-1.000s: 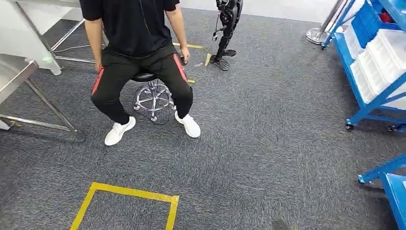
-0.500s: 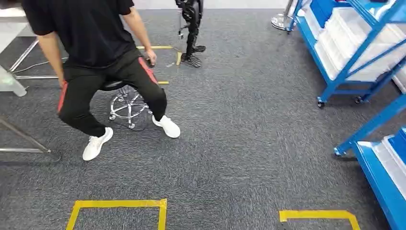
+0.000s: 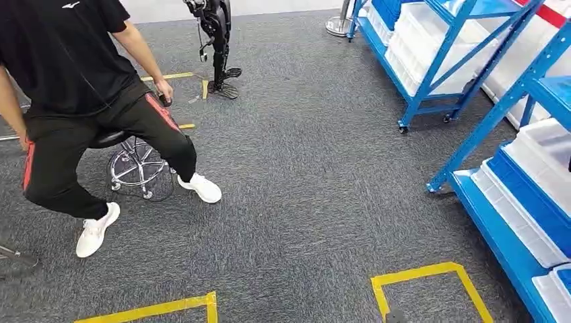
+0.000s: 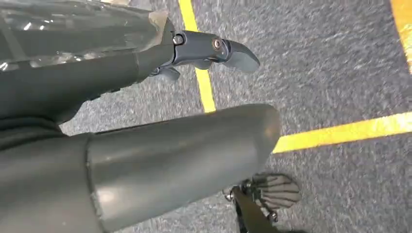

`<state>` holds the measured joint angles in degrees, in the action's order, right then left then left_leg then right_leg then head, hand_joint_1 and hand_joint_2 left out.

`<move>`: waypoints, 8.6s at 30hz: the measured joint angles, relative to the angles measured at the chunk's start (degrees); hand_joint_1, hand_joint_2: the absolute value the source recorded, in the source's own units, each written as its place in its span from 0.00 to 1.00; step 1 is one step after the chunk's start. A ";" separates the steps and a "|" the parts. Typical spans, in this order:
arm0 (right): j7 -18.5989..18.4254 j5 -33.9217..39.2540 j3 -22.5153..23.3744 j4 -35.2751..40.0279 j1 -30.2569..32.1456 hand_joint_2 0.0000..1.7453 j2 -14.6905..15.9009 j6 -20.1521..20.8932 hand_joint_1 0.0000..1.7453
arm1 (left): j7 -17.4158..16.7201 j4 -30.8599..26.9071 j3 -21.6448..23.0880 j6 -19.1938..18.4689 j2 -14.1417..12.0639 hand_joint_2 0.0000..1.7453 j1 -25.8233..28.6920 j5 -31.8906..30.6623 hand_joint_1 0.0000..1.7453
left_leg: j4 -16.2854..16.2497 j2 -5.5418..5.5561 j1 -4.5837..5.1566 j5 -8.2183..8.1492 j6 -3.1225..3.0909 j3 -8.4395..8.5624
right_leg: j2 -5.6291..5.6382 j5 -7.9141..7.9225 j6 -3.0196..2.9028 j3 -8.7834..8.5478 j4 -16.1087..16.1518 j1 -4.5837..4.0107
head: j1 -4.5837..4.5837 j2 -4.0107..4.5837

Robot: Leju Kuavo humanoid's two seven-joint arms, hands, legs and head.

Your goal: Take the parts from the cabinet and place them on the table.

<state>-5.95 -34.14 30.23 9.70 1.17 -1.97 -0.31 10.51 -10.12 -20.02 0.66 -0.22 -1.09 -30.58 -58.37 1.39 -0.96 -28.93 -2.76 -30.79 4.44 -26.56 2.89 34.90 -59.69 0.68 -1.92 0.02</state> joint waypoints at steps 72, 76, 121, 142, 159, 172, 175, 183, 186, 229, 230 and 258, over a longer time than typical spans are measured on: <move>-1.73 -1.90 1.14 0.13 -2.13 0.00 -1.11 -0.48 0.00 | -2.54 -0.15 0.07 -1.05 0.35 0.00 -1.11 -4.74 0.00 | 0.12 -6.64 0.92 0.12 1.16 -0.01 | -9.35 -0.44 1.46 -2.16 1.29 0.06 | -0.11 0.00; -1.70 -2.41 1.14 0.15 -1.78 0.00 -1.22 -0.57 0.00 | -2.47 -0.22 0.07 -0.94 0.41 0.00 -1.76 -4.81 0.00 | 0.54 -8.82 0.64 -0.32 2.28 1.05 | -6.54 0.04 -0.68 -2.24 1.65 0.17 | 0.06 0.00; -0.55 -5.88 1.18 0.33 -1.83 0.00 -2.06 -1.83 0.00 | -1.51 -0.22 0.24 1.55 0.06 0.00 -1.46 -6.18 0.00 | 2.94 -1.83 0.18 2.73 0.79 0.20 | -4.32 -0.01 0.27 -3.23 2.60 -0.28 | -0.05 0.00; -0.28 -7.00 1.20 0.46 -1.38 0.00 -2.08 -2.19 0.00 | -1.09 -0.22 0.15 2.14 0.26 0.00 -1.38 -6.21 0.00 | -17.80 -1.78 -1.13 -6.14 3.58 -10.32 | -3.91 -1.76 -1.97 -4.38 1.86 0.49 | 0.04 0.00; -0.09 -7.65 1.20 0.68 -1.28 0.00 -2.14 -2.40 0.00 | -1.05 -0.22 0.02 2.38 0.39 0.00 -1.52 -6.34 0.00 | 1.40 -1.25 0.48 1.59 0.04 -0.41 | -3.91 -6.12 0.87 4.33 -12.41 0.33 | -0.07 0.00; -0.13 -7.74 1.68 0.74 -1.48 0.00 -2.05 -2.34 0.00 | -1.18 -0.37 0.02 2.71 0.72 0.00 -1.80 -6.99 0.00 | -17.02 -1.25 0.25 -7.88 3.31 -9.10 | -4.31 -1.28 -3.27 -3.56 1.77 0.53 | 0.22 0.00; -0.13 -7.91 1.77 0.74 -1.36 0.00 -2.12 -2.34 0.00 | -1.27 -0.37 0.02 2.71 0.81 0.00 -1.79 -7.15 0.00 | -13.66 -1.26 0.20 -2.29 3.03 -10.14 | -3.89 -2.53 -2.89 -5.16 1.77 0.50 | 0.24 0.00; -0.35 -8.74 2.01 0.76 -1.66 0.00 -2.32 -2.16 0.00 | -1.64 -0.61 -0.04 2.82 0.77 0.00 -1.91 -7.32 0.00 | 0.04 -1.08 0.62 2.49 0.28 -3.01 | -3.81 -4.74 -0.23 -7.47 1.78 0.20 | 0.26 0.00; -0.35 -8.98 1.99 0.76 -2.14 0.00 -2.38 -2.14 0.00 | -1.66 -0.61 -0.04 2.82 0.72 0.00 -2.19 -7.34 0.00 | 0.41 -1.18 0.82 1.79 -0.68 -1.79 | -4.00 -7.44 -0.54 -1.68 -8.76 0.25 | 0.13 0.00; 0.04 -10.03 4.00 0.81 -1.72 0.00 -2.58 -2.58 0.00 | -3.19 -0.72 -0.63 5.03 1.27 0.00 -2.95 -9.75 0.00 | -0.43 -0.86 1.27 -1.46 -0.27 1.17 | -4.56 0.70 -0.70 -0.77 0.97 -0.16 | 0.37 0.00; 0.02 -9.99 4.02 0.81 -1.81 0.00 -2.58 -2.58 0.00 | -3.21 -0.70 -0.61 4.96 1.36 0.00 -3.00 -9.75 0.00 | -0.14 -0.96 1.24 -1.46 -0.24 1.33 | -4.46 0.64 -0.72 -0.80 0.98 -0.33 | 0.32 0.00; 0.11 -10.49 4.81 1.11 -1.99 0.00 -2.93 -2.51 0.00 | -3.69 -1.25 -0.68 4.74 1.86 0.00 -3.68 -10.58 0.00 | 2.76 -6.66 -0.36 -2.73 3.35 4.76 | -5.61 0.56 -0.65 -0.78 1.19 1.33 | 0.37 0.00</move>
<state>-5.84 -44.63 35.04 10.82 -0.82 -4.90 -2.82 6.82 -11.37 -20.70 5.40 1.64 -4.77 -41.16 -55.61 -5.27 -1.32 -31.66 0.59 -26.03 -1.17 -26.00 2.23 34.12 -58.50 2.01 -1.55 0.02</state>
